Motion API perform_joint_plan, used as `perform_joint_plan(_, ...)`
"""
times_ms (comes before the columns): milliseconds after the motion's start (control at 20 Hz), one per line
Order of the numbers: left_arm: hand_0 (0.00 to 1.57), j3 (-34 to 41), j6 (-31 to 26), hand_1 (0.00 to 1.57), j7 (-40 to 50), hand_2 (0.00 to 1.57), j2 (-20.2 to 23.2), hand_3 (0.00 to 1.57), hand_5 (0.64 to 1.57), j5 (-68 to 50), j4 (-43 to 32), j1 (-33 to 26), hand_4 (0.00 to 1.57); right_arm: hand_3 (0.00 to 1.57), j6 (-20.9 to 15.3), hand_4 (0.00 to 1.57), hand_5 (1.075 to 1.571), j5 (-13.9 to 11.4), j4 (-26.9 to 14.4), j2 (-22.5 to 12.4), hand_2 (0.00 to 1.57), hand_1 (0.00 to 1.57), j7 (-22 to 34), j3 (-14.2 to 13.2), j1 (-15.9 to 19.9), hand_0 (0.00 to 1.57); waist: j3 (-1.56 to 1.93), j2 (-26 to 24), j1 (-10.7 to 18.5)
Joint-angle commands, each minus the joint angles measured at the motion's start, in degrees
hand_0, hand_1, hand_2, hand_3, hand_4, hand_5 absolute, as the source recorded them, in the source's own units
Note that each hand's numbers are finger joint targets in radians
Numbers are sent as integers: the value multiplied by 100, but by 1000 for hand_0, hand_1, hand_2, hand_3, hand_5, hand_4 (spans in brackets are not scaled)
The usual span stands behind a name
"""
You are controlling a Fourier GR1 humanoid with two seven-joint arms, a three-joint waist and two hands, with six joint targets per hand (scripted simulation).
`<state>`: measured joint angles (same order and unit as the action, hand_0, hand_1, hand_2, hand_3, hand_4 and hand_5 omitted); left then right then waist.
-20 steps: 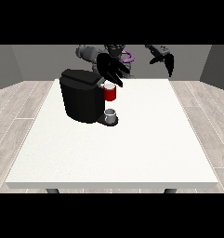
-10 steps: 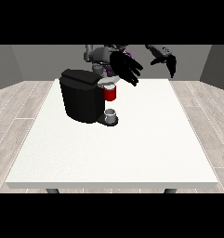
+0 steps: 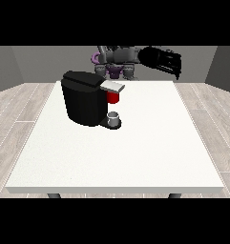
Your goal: Insert the coffee pod into the coffee machine and close the lid
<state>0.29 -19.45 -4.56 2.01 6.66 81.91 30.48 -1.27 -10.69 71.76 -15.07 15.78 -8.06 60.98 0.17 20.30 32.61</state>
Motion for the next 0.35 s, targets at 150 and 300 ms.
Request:
perform_joint_plan(150,0,441,164,0,78,0,172,0,1571,-153,-154,-357,266,0,37,181,1571,27,198,900,0,0,-882,675,-540,0,-18,-609,-774)
perform_joint_plan(300,0,513,125,0,-165,0,229,0,1571,-198,-201,-874,266,0,76,259,1571,174,208,1245,0,0,-1145,825,-942,0,-18,-895,-1095)
